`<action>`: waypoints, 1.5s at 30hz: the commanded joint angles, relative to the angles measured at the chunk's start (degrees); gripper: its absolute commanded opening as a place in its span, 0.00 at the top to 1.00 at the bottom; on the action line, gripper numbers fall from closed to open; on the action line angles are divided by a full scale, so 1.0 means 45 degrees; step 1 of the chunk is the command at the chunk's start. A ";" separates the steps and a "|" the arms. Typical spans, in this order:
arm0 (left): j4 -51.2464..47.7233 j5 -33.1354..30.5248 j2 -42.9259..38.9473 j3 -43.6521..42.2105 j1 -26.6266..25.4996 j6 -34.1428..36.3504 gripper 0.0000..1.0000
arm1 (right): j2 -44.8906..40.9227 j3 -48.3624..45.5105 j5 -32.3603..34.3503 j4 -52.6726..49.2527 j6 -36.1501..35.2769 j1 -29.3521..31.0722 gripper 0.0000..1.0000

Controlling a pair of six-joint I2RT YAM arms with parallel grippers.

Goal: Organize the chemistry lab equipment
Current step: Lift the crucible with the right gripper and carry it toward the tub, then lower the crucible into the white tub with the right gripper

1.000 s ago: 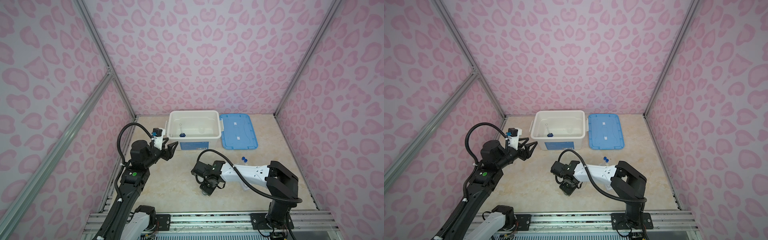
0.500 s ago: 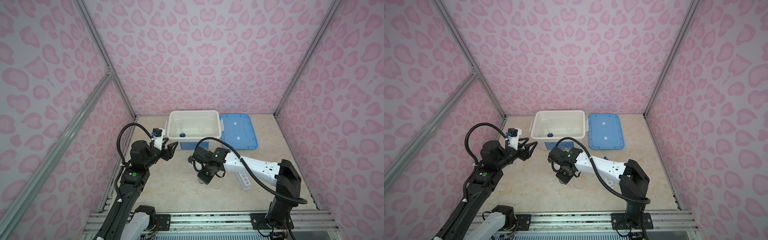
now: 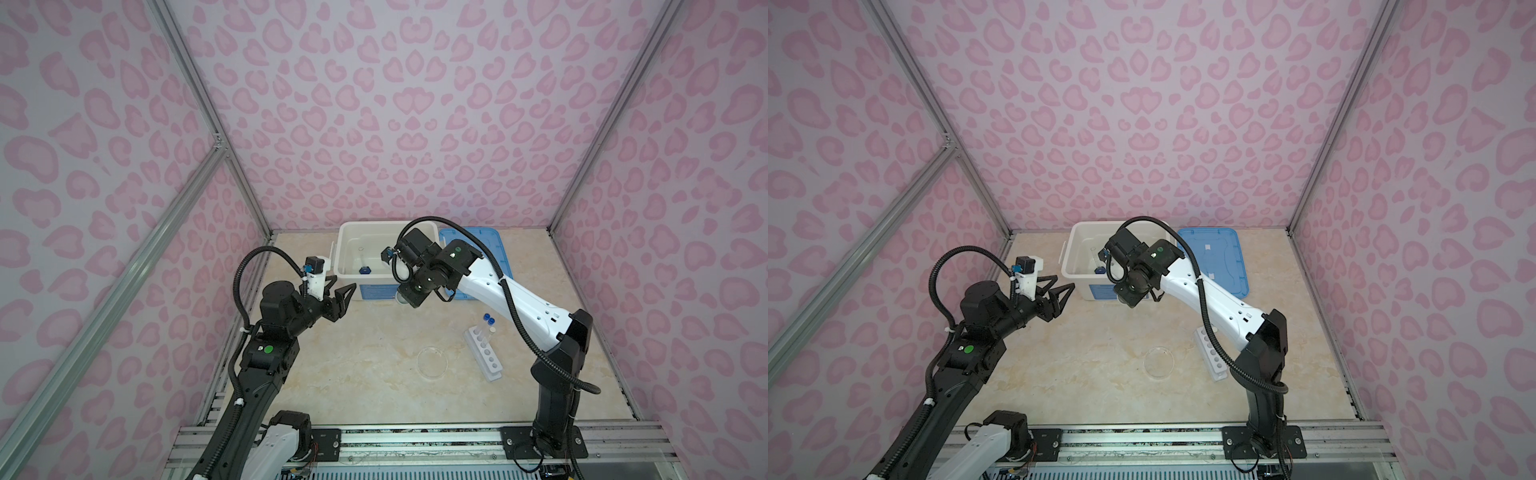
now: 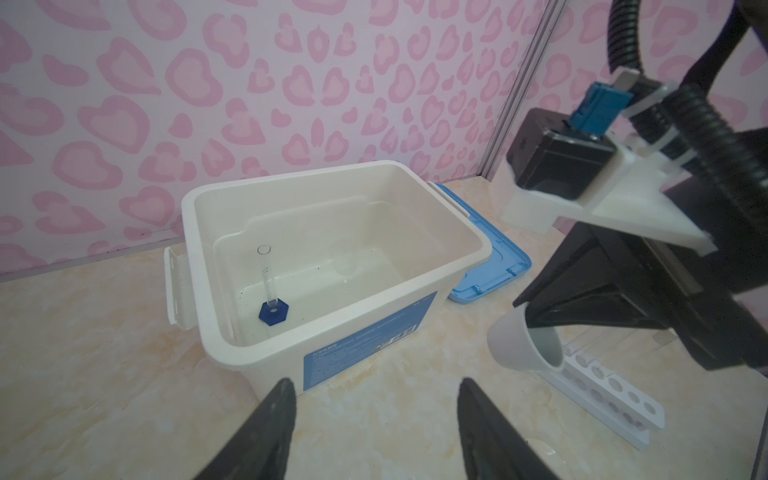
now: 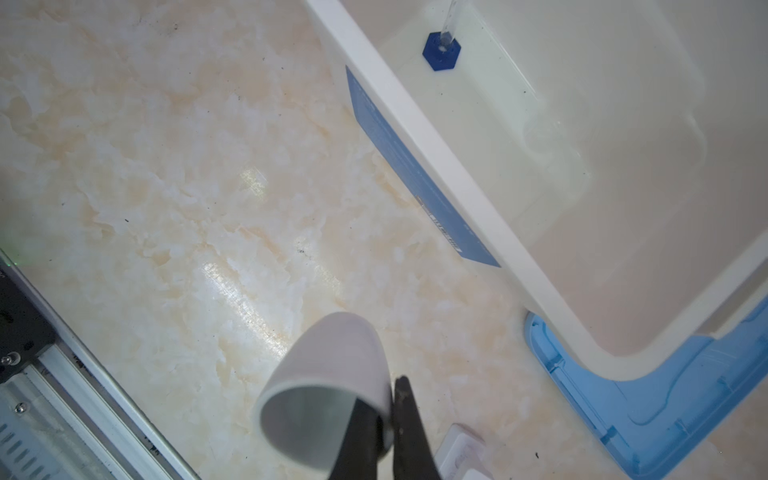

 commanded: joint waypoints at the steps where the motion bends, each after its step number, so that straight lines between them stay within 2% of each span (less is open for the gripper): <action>1: 0.0229 0.0062 -0.0053 -0.0016 0.0010 0.0054 0.36 | 0.0658 0.1120 0.0333 -0.0816 -0.0669 -0.0318 0.96; 5: 0.0185 -0.0017 -0.0060 -0.0035 0.0002 0.0082 0.36 | 0.1312 0.2317 0.0098 -0.0587 -0.0764 -0.0767 0.97; 11: 0.0142 -0.0032 0.0000 -0.0035 -0.0002 0.0121 0.36 | 0.2096 0.2955 -0.0588 0.0538 -0.0975 -0.1331 0.97; 23: 0.0070 -0.0245 0.0116 -0.0038 0.0016 0.0238 0.36 | 0.6005 0.7423 -0.1369 -0.0229 -0.1457 -0.2624 0.96; 29: 0.0063 -0.0336 0.0372 0.0003 0.0016 0.0297 0.36 | 0.6792 0.7538 -0.1589 0.0094 -0.1438 -0.3314 0.96; 35: 0.0038 -0.0391 0.0619 0.0048 0.0036 0.0316 0.36 | 0.7703 0.8140 -0.1371 -0.0140 -0.1840 -0.3437 0.96; 45: 0.0039 -0.0428 0.0898 0.0119 0.0070 0.0375 0.36 | 0.8227 0.8017 -0.1496 -0.0251 -0.2252 -0.3696 0.96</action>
